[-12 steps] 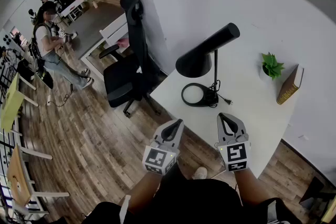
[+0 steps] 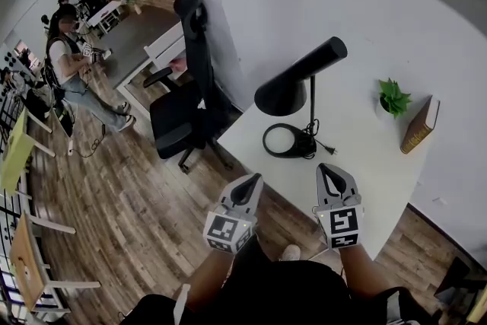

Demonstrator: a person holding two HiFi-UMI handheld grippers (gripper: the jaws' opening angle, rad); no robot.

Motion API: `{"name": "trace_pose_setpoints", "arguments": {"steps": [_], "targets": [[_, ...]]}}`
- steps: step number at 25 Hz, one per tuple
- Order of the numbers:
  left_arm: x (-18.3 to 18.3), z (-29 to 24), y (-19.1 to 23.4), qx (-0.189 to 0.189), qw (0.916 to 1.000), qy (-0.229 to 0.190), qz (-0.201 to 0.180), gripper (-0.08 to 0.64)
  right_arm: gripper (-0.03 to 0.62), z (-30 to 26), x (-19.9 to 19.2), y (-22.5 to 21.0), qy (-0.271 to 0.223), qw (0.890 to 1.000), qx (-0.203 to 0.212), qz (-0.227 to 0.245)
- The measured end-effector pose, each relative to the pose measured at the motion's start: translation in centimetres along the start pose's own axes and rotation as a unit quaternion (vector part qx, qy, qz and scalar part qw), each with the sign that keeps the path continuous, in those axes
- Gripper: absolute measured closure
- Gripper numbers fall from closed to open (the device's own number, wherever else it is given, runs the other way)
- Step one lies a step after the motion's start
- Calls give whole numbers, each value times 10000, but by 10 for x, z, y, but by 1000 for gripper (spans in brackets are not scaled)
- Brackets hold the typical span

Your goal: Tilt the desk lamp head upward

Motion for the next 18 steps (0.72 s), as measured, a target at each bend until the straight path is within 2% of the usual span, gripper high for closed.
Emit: {"name": "trace_pose_setpoints", "arguments": {"steps": [6, 11, 13, 14, 16, 18], "targets": [[6, -12, 8, -70, 9999, -52, 52, 551, 592, -9, 8, -3, -163, 9997, 23, -170], [4, -26, 32, 296, 9989, 277, 254, 549, 591, -30, 8, -5, 45, 9996, 205, -199], [5, -31, 43, 316, 9982, 286, 430, 541, 555, -39, 12, -5, 67, 9995, 200, -233], [6, -33, 48, 261, 9979, 260, 524, 512, 532, -42, 14, -6, 58, 9995, 174, -252], [8, -42, 56, 96, 9974, 226, 673, 391, 494, -51, 18, -11, 39, 9995, 105, -289], [10, -52, 64, -30, 9971, 198, 737, 366, 469, -60, 22, -17, 32, 9995, 5, -306]]}}
Point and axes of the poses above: the fingertips, and each gripper's own axes: z backward along the fingers, y to its left, x out of its top, the point moved 3 cm from there along z, backward along the fingers, and after that the axes turned 4 degrees about -z, right-handed, at the moved point
